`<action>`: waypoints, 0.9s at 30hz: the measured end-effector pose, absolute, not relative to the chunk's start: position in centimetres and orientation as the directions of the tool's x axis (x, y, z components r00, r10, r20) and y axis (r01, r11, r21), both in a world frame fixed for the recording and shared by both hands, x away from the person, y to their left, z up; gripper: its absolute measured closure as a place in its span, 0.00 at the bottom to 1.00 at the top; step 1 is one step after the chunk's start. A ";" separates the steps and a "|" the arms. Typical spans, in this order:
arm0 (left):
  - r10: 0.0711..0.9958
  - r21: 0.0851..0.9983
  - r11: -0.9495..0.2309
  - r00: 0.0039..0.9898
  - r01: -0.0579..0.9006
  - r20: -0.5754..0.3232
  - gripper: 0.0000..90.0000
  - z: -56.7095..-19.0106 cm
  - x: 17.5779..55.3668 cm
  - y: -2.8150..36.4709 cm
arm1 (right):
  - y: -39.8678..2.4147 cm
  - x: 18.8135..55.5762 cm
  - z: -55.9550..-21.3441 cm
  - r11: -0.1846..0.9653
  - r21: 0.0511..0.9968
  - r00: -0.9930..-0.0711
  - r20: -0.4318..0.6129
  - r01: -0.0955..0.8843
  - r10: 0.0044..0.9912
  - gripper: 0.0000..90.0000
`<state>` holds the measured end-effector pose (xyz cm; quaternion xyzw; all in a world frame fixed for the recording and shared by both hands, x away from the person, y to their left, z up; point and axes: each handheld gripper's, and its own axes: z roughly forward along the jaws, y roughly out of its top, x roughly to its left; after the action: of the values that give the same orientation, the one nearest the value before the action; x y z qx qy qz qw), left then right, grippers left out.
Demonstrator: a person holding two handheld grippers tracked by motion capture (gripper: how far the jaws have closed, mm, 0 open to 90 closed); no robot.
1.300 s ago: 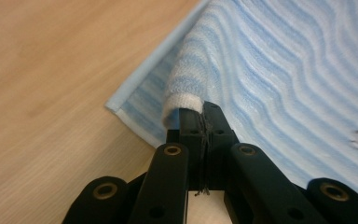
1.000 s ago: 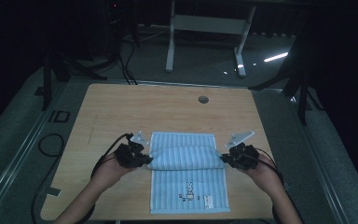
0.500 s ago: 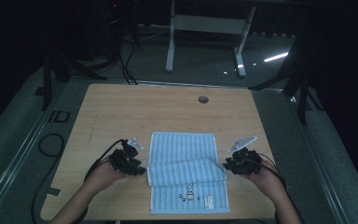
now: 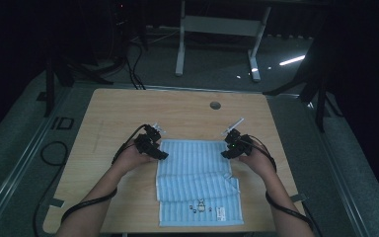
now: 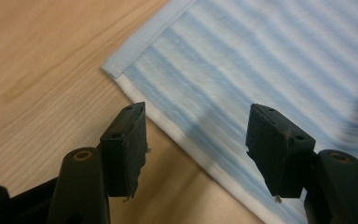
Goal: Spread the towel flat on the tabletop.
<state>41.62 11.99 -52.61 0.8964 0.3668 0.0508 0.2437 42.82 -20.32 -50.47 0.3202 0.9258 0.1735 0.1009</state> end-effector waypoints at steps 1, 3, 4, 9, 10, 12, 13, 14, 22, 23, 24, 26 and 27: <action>0.690 0.463 -0.613 0.719 0.640 -0.081 0.42 -53.0 41.9 11.8 | -20.2 43.2 -50.9 0.733 0.377 -0.771 -0.074 0.566 0.633 0.60; 0.691 0.473 -0.616 0.720 0.630 -0.060 0.42 -53.4 42.1 11.5 | -20.2 43.7 -51.6 0.730 0.361 -0.764 -0.070 0.580 0.641 0.60; 0.690 0.478 -0.616 0.722 0.626 -0.057 0.42 -53.4 42.2 11.4 | -20.1 43.9 -51.9 0.729 0.351 -0.761 -0.066 0.587 0.645 0.61; 0.663 0.492 -0.641 0.748 0.589 -0.033 0.64 -53.3 42.1 10.6 | -20.3 44.0 -52.4 0.708 0.362 -0.758 -0.007 0.607 0.653 0.82; 0.652 0.482 -0.647 0.757 0.590 -0.052 0.74 -53.2 42.2 10.4 | -20.2 43.8 -52.4 0.711 0.365 -0.761 -0.009 0.601 0.648 0.90; 0.626 0.490 -0.661 0.778 0.568 -0.057 0.92 -52.7 42.1 9.9 | -19.8 43.7 -52.2 0.720 0.350 -0.766 -0.011 0.599 0.643 0.97; 0.619 0.496 -0.664 0.783 0.559 -0.054 0.93 -52.1 42.1 9.7 | -19.7 43.6 -51.8 0.722 0.360 -0.770 -0.019 0.590 0.638 0.97; 0.612 0.518 -0.662 0.790 0.542 -0.044 0.93 -51.2 42.1 9.6 | -19.8 43.5 -51.1 0.720 0.384 -0.774 -0.021 0.579 0.633 0.98; 0.754 0.687 -0.515 0.653 0.512 0.079 0.71 -41.4 46.2 9.5 | -22.1 48.3 -41.3 0.560 0.568 -0.624 -0.100 0.604 0.775 0.93; 0.768 0.674 -0.511 0.635 0.534 0.080 0.64 -40.8 46.8 9.6 | -22.6 49.2 -40.7 0.534 0.574 -0.598 -0.094 0.621 0.796 0.78; 0.783 0.667 -0.509 0.614 0.544 0.097 0.63 -40.4 47.1 9.8 | -23.1 50.0 -40.3 0.498 0.573 -0.567 -0.070 0.651 0.821 0.65; 0.791 0.662 -0.486 0.610 0.571 0.054 0.55 -40.6 47.3 10.2 | -23.8 50.8 -40.0 0.461 0.555 -0.523 -0.056 0.692 0.851 0.65; 0.787 0.654 -0.479 0.617 0.585 0.024 0.55 -41.1 47.1 10.4 | -24.0 50.7 -40.1 0.466 0.551 -0.529 -0.052 0.692 0.847 0.64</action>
<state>47.13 10.43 -41.07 0.8444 0.4062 0.1630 0.3088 50.72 -23.97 -40.11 0.4576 0.8408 0.2399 0.1617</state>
